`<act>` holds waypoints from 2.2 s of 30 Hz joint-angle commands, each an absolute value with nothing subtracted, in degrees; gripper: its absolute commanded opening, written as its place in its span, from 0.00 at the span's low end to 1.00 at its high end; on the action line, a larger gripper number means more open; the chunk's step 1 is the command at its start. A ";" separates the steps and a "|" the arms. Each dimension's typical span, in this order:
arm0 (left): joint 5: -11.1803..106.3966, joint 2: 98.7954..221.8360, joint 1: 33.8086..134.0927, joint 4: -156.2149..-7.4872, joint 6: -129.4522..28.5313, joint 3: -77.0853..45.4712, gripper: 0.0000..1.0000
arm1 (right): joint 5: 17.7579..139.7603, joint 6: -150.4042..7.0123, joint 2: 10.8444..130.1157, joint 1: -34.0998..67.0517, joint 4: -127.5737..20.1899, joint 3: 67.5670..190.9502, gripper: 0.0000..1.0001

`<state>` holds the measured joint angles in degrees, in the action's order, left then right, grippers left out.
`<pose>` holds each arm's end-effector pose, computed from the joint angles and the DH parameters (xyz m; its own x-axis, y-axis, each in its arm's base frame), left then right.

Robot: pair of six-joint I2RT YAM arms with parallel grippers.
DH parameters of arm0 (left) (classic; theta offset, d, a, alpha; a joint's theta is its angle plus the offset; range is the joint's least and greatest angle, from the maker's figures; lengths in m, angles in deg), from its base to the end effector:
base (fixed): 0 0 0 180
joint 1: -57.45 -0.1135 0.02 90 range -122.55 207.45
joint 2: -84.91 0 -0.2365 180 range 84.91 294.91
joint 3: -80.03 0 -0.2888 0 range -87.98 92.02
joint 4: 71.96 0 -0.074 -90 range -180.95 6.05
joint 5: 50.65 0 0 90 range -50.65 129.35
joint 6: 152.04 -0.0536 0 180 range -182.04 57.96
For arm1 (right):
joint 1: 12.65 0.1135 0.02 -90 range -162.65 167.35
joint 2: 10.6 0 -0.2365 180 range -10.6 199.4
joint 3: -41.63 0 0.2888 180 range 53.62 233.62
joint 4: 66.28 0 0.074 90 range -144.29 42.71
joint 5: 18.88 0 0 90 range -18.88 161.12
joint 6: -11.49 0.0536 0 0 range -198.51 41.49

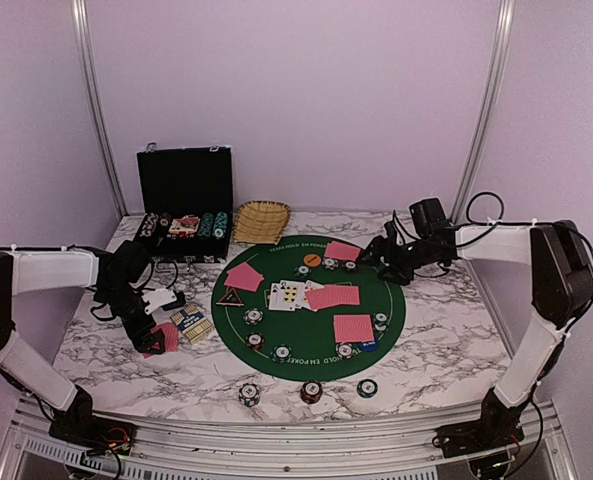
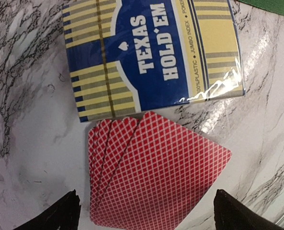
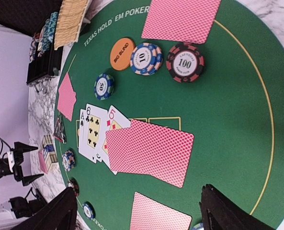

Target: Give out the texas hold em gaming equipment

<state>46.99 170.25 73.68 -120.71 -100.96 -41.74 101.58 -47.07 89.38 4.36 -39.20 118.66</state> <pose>0.2754 -0.0876 0.0943 -0.5308 0.8030 -0.2711 0.8247 0.5631 0.0532 0.3785 0.1442 0.1417 -0.9192 0.1890 -0.3454 -0.0986 0.7389 0.6665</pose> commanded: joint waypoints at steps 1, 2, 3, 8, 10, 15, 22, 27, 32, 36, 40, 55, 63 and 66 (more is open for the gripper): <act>46.47 167.07 73.80 -122.37 -99.89 -36.60 0.99 | 98.84 -48.05 86.70 3.90 -37.17 121.45 0.94; 46.06 167.16 73.55 -122.34 -99.19 -35.16 0.99 | 97.76 -48.45 86.43 3.61 -37.01 121.48 0.98; 45.88 167.40 73.22 -122.20 -98.56 -33.48 0.99 | 96.46 -48.90 86.09 3.39 -36.86 121.55 0.99; 46.66 169.87 68.79 -117.32 -92.33 -26.20 0.99 | 86.46 -50.54 82.57 2.04 -37.29 119.68 0.99; 47.61 170.03 66.34 -112.40 -89.00 -25.86 0.99 | 81.11 -50.76 79.40 1.01 -39.53 117.22 0.99; 48.74 168.25 60.48 -92.74 -78.84 -32.33 0.99 | 61.95 -50.90 72.87 -2.03 -44.52 110.53 0.99; 49.71 167.68 57.84 -67.77 -69.52 -44.68 0.99 | 37.57 -60.19 66.15 -2.42 -70.05 91.55 0.99; 48.19 170.25 57.89 -57.21 -66.79 -49.28 0.99 | 31.48 -63.96 69.22 -2.54 -74.34 89.12 0.99; 46.82 172.82 57.88 -47.92 -66.09 -53.60 0.99 | 27.94 -70.24 69.46 -2.72 -94.17 79.88 0.99; 45.72 175.60 57.86 -42.33 -65.45 -55.66 0.99 | 28.68 -77.54 71.74 -2.88 -112.87 73.50 0.99; 43.38 173.99 57.84 -38.94 -64.28 -58.31 0.99 | 32.77 -82.82 75.63 -2.98 -129.96 66.88 0.99; 34.73 173.08 58.37 -6.42 -61.69 -75.91 0.99 | 54.74 -87.22 81.37 -5.55 -142.18 62.35 0.99; 33.90 172.50 58.39 -13.47 -61.42 -73.03 0.99 | 51.71 -81.45 81.50 -9.18 -134.39 66.72 0.99; 33.85 172.49 58.42 -13.44 -61.42 -73.03 0.99 | 51.67 -81.57 81.25 -9.26 -134.98 66.28 0.99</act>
